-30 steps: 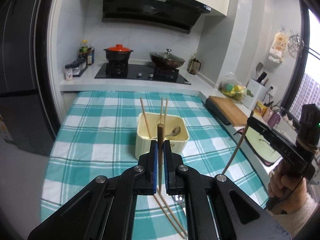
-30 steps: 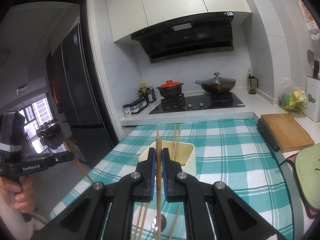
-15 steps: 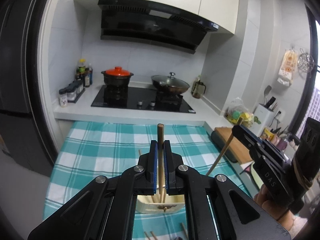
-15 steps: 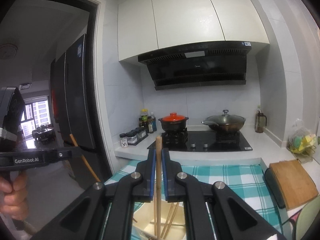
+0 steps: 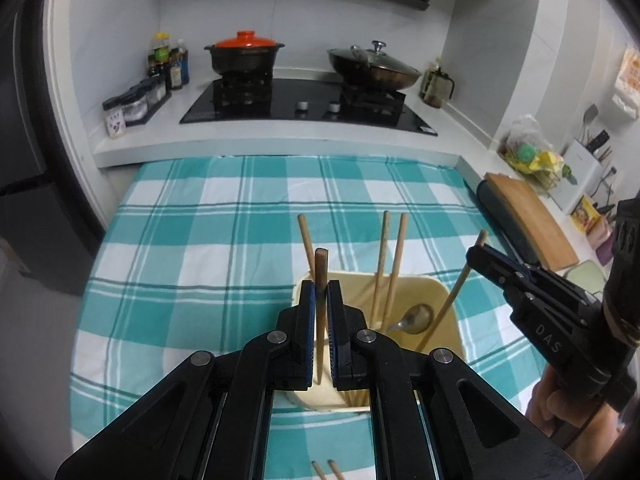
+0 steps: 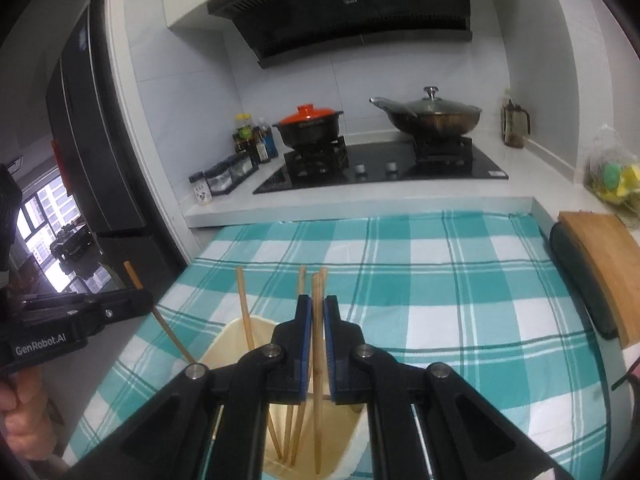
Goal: Organize utensils
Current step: 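Lower both chopsticks into the cream holder and open both grippers, then move both open tools back over the remaining chopsticks and spoon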
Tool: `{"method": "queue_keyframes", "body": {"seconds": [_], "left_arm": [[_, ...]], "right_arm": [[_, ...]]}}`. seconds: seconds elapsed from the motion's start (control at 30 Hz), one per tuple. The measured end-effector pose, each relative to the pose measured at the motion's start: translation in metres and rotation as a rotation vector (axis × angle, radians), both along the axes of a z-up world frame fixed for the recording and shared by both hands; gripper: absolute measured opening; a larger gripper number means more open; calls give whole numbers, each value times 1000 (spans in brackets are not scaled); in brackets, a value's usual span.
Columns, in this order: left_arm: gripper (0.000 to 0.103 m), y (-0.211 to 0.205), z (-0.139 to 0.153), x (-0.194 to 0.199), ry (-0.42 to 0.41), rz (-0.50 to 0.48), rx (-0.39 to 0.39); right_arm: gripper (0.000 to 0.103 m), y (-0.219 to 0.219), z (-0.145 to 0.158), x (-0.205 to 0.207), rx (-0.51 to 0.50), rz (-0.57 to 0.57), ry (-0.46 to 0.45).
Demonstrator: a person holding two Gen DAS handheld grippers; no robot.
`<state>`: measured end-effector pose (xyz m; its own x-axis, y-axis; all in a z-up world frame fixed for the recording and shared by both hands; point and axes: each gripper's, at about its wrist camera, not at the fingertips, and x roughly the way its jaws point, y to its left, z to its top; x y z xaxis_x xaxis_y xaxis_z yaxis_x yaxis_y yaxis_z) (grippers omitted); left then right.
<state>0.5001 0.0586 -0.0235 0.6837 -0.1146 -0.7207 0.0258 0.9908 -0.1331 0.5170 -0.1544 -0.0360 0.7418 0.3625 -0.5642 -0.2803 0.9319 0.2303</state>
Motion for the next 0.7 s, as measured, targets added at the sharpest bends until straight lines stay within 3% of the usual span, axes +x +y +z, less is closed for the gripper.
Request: {"method": "queue_keyframes", "body": {"seconds": [0.1,0.17,0.23,0.4,0.47,0.53,0.7], "left_arm": [[7,6,2,-5,3,22,-9],[17,14,11,-21,-7,10,-31],[27,21,22,-45,-27,0,-11],[37,38,28,-126,-15,-75,52],[44,41,15,-165,-1,-102,91],[46,41,-7,-204,20,-118,130],[50,25,-74,-284,59,-91,136]], "right_arm": [[9,-4,-4,6,3,-15,45],[9,-7,4,2,5,-27,43],[10,-11,20,-9,4,-21,14],[12,-31,60,-64,-19,29,-36],[20,-40,65,-95,-21,65,-31],[35,-49,59,-129,-40,95,-19],[35,-62,8,-214,-185,105,4]]}}
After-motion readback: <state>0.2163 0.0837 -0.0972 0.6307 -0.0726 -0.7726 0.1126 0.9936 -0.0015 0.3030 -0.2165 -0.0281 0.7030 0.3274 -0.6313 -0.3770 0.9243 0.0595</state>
